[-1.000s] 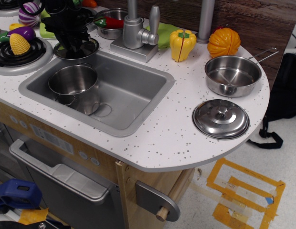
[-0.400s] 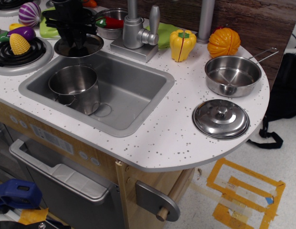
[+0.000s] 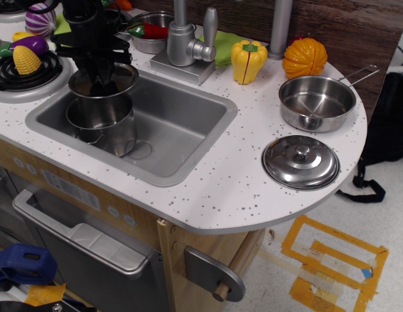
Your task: Put lid on pot or pan
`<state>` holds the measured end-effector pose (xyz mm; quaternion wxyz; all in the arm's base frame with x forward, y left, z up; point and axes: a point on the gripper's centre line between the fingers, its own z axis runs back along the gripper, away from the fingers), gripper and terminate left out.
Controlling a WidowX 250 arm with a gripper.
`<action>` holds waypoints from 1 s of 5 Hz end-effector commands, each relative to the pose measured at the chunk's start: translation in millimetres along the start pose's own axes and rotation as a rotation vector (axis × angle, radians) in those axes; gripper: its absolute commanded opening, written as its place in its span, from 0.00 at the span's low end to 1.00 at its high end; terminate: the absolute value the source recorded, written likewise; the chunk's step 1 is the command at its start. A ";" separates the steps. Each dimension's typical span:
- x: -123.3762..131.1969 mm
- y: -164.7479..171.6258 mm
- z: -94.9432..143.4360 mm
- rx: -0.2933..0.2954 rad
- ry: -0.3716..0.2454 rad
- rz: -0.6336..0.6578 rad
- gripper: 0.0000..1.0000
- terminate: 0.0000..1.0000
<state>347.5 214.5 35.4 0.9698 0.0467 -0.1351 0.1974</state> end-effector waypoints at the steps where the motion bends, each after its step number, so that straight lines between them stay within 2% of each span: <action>1: 1.1 -1.4 22.6 0.007 -0.094 0.039 0.00 0.00; 3: -13.1 0.9 20.2 0.012 -0.073 0.074 0.00 0.00; 4: -13.1 0.9 20.2 0.012 -0.073 0.074 1.00 0.00; 5: -13.1 0.9 20.2 0.012 -0.073 0.074 1.00 1.00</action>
